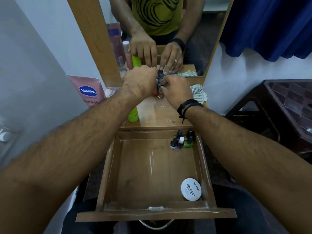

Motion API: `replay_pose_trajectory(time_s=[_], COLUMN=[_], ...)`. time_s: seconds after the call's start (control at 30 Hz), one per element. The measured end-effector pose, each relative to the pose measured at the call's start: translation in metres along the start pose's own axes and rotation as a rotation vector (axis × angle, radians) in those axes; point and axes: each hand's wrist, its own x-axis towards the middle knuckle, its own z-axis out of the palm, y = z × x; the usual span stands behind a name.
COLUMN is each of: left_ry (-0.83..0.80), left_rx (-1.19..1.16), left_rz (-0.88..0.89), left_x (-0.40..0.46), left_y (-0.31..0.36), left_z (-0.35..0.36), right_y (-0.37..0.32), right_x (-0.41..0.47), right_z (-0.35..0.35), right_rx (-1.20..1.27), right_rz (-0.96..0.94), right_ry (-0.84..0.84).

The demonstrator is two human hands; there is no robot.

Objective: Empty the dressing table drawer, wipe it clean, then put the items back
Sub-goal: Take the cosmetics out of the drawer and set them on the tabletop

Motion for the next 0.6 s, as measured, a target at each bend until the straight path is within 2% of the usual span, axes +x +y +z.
replay_pose_trajectory(time_s=[0.4,0.57,0.6], left_ry=[0.013,0.019,0.018], left_rx=[0.041,0.027,0.01], left_rz=[-0.016,0.082,0.115], left_x=[-0.012,-0.031,-0.054], left_y=[0.006,0.025,0.04], left_z=[-0.025,-0.04,-0.035], right_y=[-0.003,-0.009,-0.006], right_x=[-0.015,-0.034,-0.063], right_z=[-0.021,-0.044,-0.05], right_rx=[0.011,-0.019,-0.043], right_rz=[0.014,0.02,0.03], right_ry=[0.013,0.064,0.047])
